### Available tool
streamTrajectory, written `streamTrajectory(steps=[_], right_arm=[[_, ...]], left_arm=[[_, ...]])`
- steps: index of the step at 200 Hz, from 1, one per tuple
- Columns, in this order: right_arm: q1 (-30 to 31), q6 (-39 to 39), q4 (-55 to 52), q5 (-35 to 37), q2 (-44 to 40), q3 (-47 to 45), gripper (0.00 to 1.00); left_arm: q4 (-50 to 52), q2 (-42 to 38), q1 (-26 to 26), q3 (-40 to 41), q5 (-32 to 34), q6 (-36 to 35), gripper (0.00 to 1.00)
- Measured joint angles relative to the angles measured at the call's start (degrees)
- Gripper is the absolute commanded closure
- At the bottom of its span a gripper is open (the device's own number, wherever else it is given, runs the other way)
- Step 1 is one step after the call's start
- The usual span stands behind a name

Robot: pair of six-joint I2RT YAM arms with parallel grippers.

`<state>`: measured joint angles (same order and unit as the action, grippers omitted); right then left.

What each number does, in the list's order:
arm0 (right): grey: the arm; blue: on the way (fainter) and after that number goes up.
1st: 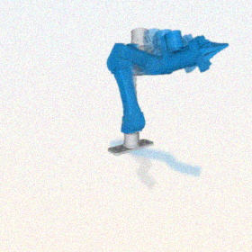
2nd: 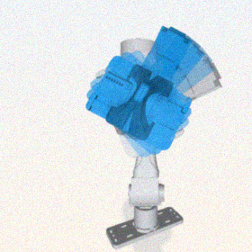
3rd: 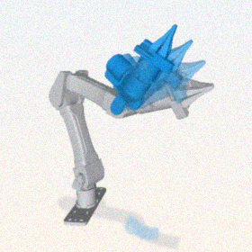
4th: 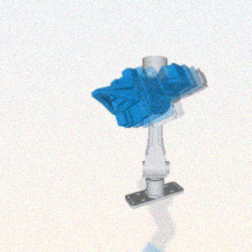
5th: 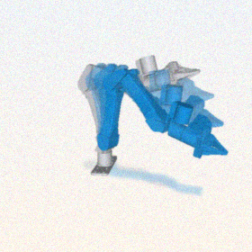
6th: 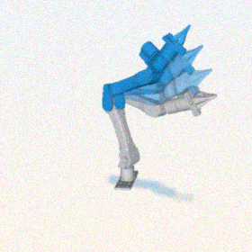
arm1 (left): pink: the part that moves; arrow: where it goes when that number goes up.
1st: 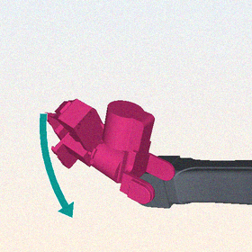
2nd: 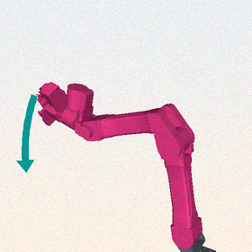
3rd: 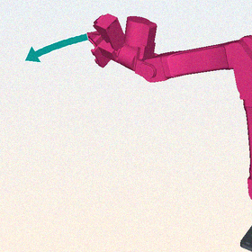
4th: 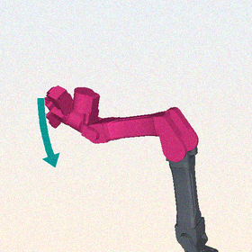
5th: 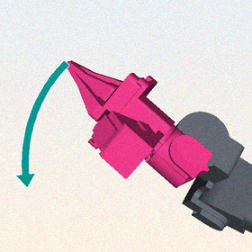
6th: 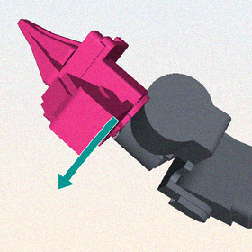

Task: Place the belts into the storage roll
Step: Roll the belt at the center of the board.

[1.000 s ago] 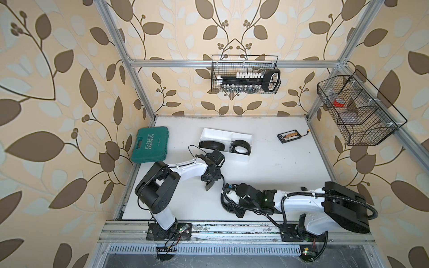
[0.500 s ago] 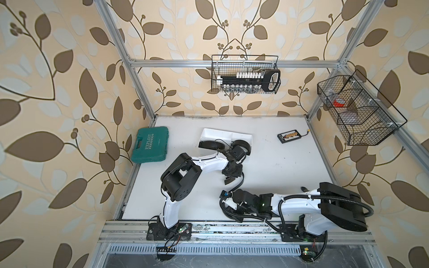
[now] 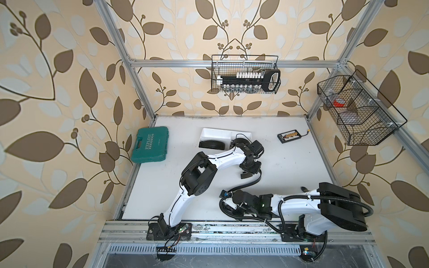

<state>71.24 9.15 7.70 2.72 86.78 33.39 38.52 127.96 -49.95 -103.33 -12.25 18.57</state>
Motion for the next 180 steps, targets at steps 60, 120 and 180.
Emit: streamTrajectory(steps=[60,120,180], right_arm=[[0.02,0.24,1.97,1.4,-0.02,-0.96,1.0],[0.0,0.98,2.69,2.67,-0.02,-1.14,1.0],[0.0,1.33,2.73,2.89,-0.02,-1.14,1.0]], left_arm=[[4.28,3.87,0.02,-7.76,-4.26,-3.61,0.46],[9.57,6.4,0.0,-20.94,-5.27,-3.63,0.01],[7.93,-6.45,4.46,-17.2,-3.58,2.89,0.01]])
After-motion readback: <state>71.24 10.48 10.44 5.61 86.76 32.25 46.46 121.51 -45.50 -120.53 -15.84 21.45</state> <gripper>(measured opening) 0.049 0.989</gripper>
